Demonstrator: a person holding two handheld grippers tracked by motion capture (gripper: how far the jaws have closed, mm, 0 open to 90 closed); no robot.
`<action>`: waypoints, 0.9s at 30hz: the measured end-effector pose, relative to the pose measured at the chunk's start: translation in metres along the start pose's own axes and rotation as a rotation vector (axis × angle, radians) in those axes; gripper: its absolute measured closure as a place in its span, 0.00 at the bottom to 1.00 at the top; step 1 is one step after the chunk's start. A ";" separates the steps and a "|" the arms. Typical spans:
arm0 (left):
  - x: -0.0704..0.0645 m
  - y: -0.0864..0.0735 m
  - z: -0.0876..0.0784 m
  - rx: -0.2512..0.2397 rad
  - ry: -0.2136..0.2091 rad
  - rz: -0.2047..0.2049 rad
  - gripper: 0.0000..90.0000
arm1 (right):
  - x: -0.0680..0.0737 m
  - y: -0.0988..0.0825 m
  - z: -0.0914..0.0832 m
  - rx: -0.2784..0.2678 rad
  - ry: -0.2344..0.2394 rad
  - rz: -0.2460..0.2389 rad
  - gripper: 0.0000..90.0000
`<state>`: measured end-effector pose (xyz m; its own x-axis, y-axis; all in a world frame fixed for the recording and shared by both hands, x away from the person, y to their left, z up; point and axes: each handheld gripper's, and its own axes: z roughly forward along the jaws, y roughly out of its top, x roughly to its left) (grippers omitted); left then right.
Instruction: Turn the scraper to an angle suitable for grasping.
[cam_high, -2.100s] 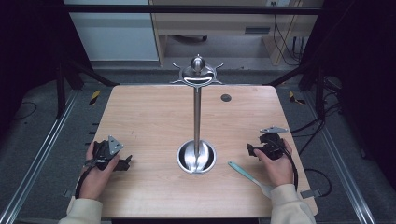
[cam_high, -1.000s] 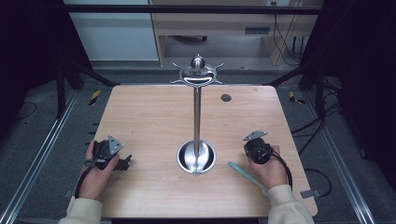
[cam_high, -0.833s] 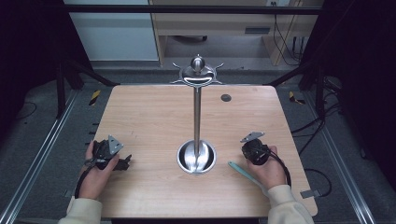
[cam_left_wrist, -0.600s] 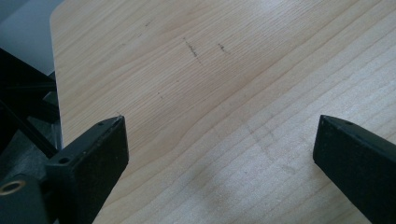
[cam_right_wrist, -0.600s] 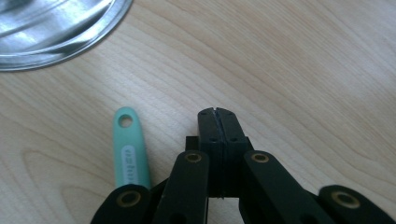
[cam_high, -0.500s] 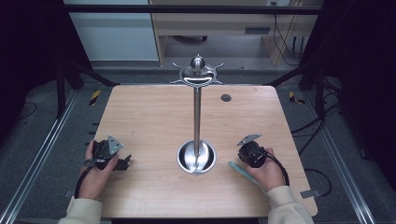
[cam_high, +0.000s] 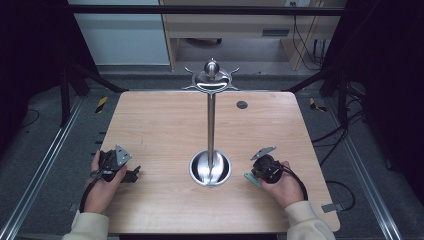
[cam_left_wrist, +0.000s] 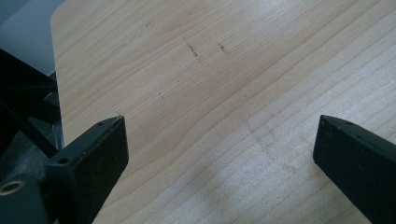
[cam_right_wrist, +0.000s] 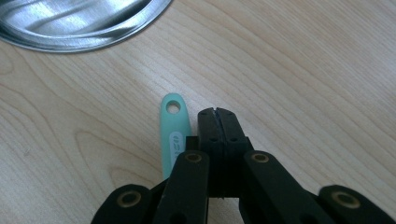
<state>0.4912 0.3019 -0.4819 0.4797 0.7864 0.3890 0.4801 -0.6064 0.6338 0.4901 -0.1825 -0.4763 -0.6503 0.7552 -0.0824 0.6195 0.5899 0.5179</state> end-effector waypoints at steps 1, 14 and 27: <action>0.000 0.000 0.000 0.000 -0.001 0.000 0.03 | 0.000 0.000 0.000 -0.001 0.006 0.004 1.00; -0.001 0.000 0.000 0.010 -0.002 0.010 0.03 | 0.005 -0.002 0.000 0.006 0.073 -0.040 1.00; -0.003 0.000 0.001 0.017 -0.004 0.019 0.03 | 0.019 0.006 -0.014 0.007 0.084 -0.089 0.96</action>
<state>0.4911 0.2993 -0.4838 0.4921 0.7743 0.3979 0.4831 -0.6231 0.6151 0.4754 -0.1681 -0.4628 -0.7371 0.6734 -0.0565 0.5604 0.6559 0.5056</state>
